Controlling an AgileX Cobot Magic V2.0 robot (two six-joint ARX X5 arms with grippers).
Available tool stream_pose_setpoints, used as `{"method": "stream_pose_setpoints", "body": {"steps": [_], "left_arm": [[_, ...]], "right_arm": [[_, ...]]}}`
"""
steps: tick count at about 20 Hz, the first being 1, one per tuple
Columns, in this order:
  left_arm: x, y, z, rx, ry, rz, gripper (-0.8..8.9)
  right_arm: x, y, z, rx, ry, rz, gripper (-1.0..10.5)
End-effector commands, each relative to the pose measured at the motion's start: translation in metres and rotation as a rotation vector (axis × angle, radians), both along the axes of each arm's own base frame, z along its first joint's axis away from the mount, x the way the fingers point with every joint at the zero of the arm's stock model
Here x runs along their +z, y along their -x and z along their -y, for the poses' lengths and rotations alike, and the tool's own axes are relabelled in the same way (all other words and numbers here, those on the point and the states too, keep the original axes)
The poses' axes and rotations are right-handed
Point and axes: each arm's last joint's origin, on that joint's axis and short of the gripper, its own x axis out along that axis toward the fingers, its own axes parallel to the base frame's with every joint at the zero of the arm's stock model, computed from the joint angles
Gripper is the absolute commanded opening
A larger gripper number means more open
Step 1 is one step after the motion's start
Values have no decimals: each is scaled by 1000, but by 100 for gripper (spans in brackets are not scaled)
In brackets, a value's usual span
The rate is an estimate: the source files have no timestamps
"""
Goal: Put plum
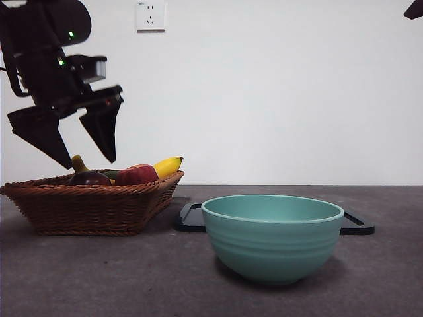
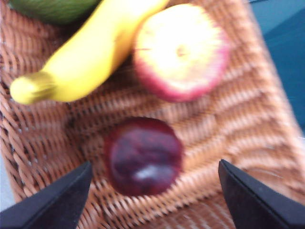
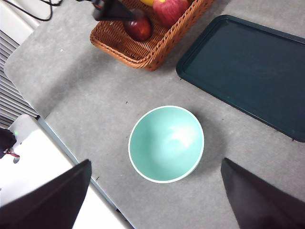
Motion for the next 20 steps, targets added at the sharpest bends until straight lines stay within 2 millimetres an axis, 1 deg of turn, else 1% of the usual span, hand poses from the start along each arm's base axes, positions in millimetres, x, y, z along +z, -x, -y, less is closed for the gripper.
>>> {"method": "stream_pose_setpoints", "body": {"steps": [1,11,14,17,20], "left_arm": [[-6,-10,4,-16,-25,5,424],[-32,-22,7,-23,-41,-40,424],[-35,-23,7,-24,-42,-45,421],[-35,-23,7,-24,-42,-44,338],[-35,-23,8,-26,-43,-45,327]], "right_arm": [[5,-1,-1,1,-11,4,435],[5,-1,-1,0,-10,4,435],[5,-1,-1,0,-10,4,435],[5,-1,-1,0,-10,4,435],[5,-1,-1,1,-10,2,435]]}}
